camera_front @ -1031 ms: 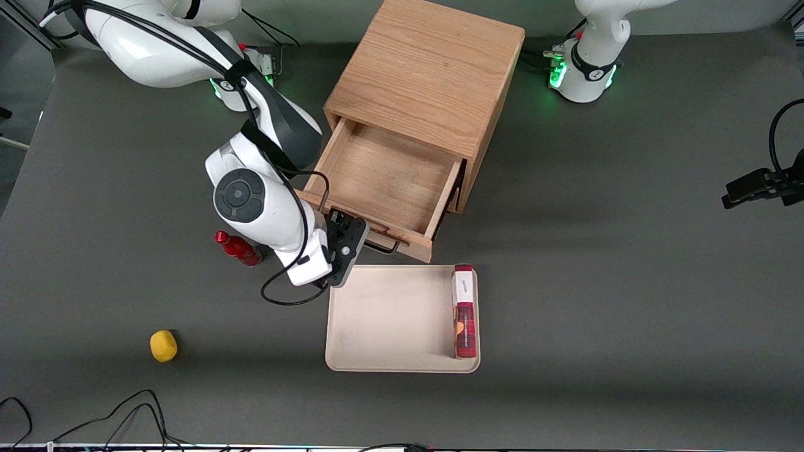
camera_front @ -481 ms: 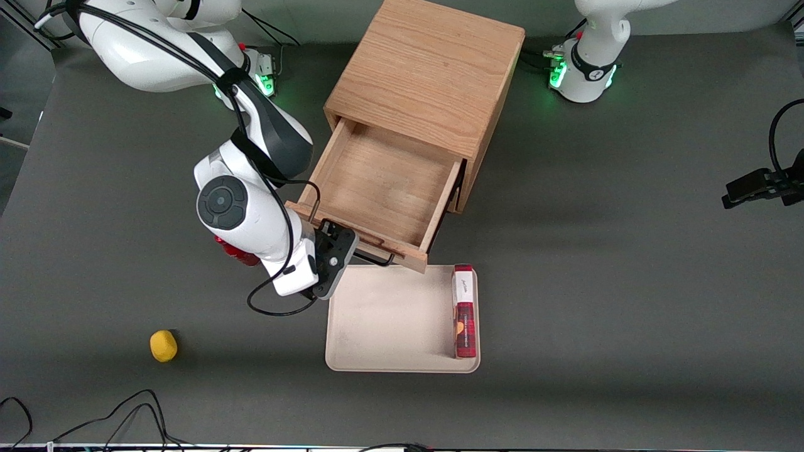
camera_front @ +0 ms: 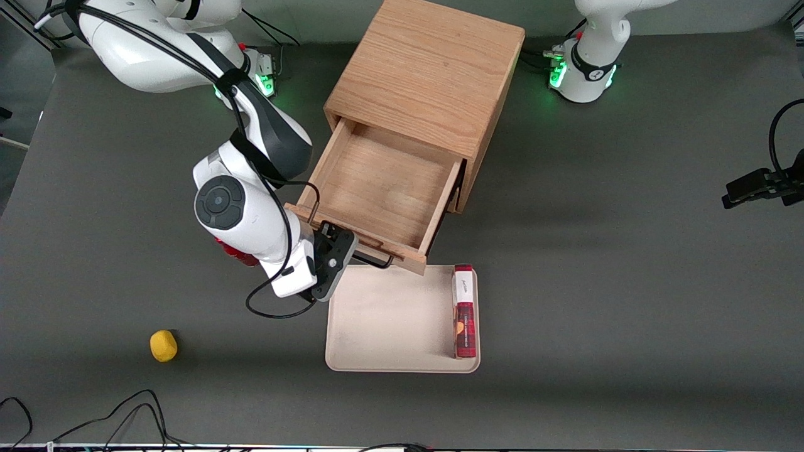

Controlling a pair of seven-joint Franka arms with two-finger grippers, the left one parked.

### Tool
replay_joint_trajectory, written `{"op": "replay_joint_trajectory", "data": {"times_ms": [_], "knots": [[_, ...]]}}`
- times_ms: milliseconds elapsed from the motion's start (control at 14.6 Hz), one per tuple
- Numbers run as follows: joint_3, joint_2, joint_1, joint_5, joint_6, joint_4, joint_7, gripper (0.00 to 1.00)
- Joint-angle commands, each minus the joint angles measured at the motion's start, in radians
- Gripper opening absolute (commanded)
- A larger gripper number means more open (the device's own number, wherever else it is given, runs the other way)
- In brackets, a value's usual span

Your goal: Open upper drawer

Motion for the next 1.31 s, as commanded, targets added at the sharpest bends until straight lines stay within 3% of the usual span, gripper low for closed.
{"op": "replay_joint_trajectory", "data": {"times_ms": [0, 137, 412, 687, 824, 1099, 1237], "knots": [[0.002, -0.017, -0.001, -0.005, 0.014, 0.028, -0.007, 1.0], [-0.007, -0.059, -0.01, 0.026, 0.015, 0.026, 0.028, 1.0], [-0.112, -0.207, -0.022, 0.134, 0.015, 0.014, 0.077, 1.0], [-0.147, -0.379, -0.09, 0.236, -0.047, -0.104, 0.123, 1.0], [-0.148, -0.48, -0.139, 0.245, -0.076, -0.19, 0.215, 1.0], [-0.153, -0.582, -0.202, 0.244, -0.26, -0.239, 0.601, 1.0], [-0.203, -0.605, -0.219, 0.228, -0.334, -0.245, 0.656, 1.0]]}}
